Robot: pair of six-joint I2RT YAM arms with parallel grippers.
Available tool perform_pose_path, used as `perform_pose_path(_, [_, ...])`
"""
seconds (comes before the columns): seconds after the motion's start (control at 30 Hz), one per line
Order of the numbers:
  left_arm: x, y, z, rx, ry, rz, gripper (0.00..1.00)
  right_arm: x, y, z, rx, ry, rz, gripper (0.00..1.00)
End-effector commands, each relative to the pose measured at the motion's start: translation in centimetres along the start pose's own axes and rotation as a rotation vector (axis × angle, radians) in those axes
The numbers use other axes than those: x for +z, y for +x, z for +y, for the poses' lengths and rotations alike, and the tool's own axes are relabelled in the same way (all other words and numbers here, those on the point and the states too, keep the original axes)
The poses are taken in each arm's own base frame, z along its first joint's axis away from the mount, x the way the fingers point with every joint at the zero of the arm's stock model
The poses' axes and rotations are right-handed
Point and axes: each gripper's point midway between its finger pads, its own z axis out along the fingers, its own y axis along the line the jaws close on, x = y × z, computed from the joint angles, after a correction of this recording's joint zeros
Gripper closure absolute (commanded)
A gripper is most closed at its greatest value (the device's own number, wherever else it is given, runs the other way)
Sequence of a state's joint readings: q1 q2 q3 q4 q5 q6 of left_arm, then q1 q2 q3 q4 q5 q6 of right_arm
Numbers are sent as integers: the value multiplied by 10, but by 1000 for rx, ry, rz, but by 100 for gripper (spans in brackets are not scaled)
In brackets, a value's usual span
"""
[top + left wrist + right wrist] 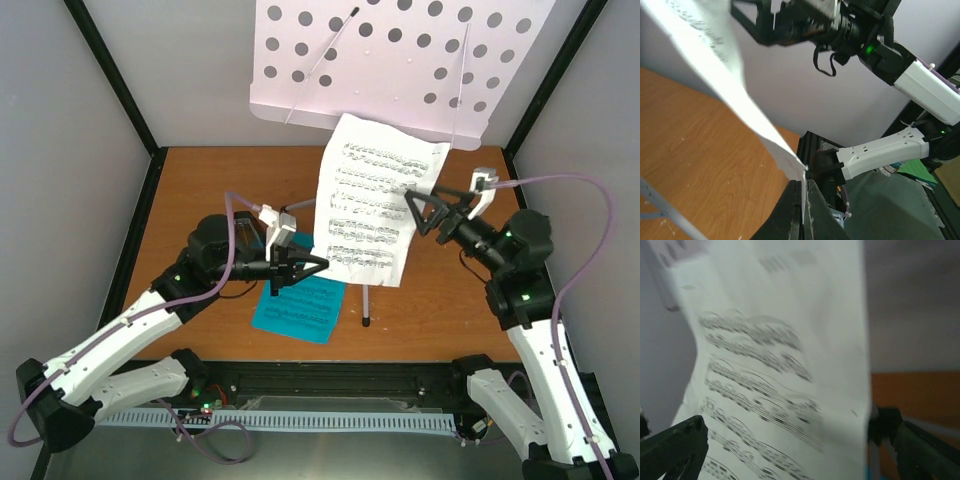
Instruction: Pack up the instrument practice props
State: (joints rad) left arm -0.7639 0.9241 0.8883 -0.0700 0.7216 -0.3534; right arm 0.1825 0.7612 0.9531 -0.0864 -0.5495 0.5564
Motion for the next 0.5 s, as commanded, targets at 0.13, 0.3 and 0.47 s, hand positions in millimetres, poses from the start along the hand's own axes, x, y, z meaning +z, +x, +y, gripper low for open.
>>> perform_pose_path(0.13, [-2, 29, 24, -138, -12, 40, 100, 2, 69, -44, 151, 103, 169, 0])
perform_pose_path(0.3, [-3, 45, 31, -188, -31, 58, 100, 6, 77, -51, 141, 115, 189, 0])
perform_pose_path(0.47, [-10, 67, 62, -296, -192, 92, 100, 9, 80, -57, 141, 128, 200, 0])
